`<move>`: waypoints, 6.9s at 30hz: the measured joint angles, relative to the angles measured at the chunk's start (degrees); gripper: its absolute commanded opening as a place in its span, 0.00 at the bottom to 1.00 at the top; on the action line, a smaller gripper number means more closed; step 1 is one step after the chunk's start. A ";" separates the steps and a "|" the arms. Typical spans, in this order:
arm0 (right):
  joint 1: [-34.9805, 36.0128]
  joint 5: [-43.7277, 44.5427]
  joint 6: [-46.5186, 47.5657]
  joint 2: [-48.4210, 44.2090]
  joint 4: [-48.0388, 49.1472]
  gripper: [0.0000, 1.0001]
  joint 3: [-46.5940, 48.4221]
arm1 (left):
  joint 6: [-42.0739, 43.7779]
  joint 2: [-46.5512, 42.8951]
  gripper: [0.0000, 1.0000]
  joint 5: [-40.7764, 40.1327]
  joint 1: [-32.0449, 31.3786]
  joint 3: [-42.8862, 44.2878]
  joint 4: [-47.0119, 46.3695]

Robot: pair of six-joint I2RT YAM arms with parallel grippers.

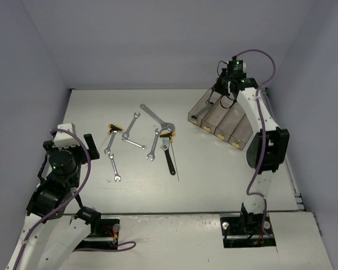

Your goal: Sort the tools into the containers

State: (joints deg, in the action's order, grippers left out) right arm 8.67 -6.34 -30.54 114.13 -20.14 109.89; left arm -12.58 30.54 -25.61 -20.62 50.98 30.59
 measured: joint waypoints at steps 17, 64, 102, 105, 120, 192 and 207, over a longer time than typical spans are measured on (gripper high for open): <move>-0.70 -0.68 -14.49 17.41 6.97 0.50 2.10 | 0.00 0.91 0.88 0.04 -0.02 0.00 0.00; 15.06 -2.41 11.22 -68.93 7.91 0.58 -66.97 | 62.36 91.05 0.88 47.49 -3.12 56.82 2.90; 15.80 -7.77 6.28 -72.87 7.93 0.58 -74.00 | 77.23 112.09 0.44 57.39 -2.19 77.69 17.46; 15.80 -8.10 5.84 -74.54 7.91 0.58 -74.33 | 76.51 110.66 0.38 55.94 -2.51 75.41 17.81; 16.12 -9.38 3.41 -80.97 7.86 0.58 -74.40 | 68.24 106.38 0.32 60.89 -2.46 68.11 25.18; 27.32 -6.71 47.07 26.60 11.12 0.00 5.42 | 4.67 13.60 0.88 13.07 0.13 -2.84 0.19; 27.86 -1.60 42.06 18.46 8.21 0.00 -5.47 | 4.68 12.46 0.88 13.77 0.17 -2.84 -0.06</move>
State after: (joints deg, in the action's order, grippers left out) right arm 36.53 -7.93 11.51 132.59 -11.93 104.42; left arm -7.90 43.00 -11.84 -20.45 48.14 30.53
